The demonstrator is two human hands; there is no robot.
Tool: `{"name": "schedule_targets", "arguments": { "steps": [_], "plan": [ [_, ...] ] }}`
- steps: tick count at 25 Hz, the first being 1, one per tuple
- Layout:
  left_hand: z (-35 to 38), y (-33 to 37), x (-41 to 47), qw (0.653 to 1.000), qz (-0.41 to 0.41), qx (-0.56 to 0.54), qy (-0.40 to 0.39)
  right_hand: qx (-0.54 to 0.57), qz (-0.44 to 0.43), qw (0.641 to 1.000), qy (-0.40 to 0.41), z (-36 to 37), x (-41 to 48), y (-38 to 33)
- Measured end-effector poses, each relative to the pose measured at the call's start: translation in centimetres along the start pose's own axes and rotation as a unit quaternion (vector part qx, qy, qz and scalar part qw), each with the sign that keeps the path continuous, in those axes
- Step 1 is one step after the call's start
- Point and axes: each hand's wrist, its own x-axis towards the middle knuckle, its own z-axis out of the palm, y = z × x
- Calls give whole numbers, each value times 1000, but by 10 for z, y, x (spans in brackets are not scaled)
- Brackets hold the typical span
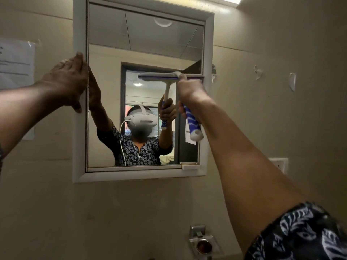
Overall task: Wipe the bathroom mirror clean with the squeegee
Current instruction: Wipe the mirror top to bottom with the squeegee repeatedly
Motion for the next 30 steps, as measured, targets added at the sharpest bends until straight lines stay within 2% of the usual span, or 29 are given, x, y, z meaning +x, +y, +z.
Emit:
{"name": "schedule_targets", "arguments": {
  "steps": [10, 21, 30],
  "plan": [
    [1, 1, 2, 1000, 4, 19, 3, -23, 53, 998, -28, 18, -43, 61],
    [-10, 9, -10, 1000, -6, -16, -8, -38, 117, 991, -47, 33, -79, 100],
    [-13, 11, -16, 1000, -4, -22, -5, -47, 135, 988, -58, 35, -96, 115]
  ]
}}
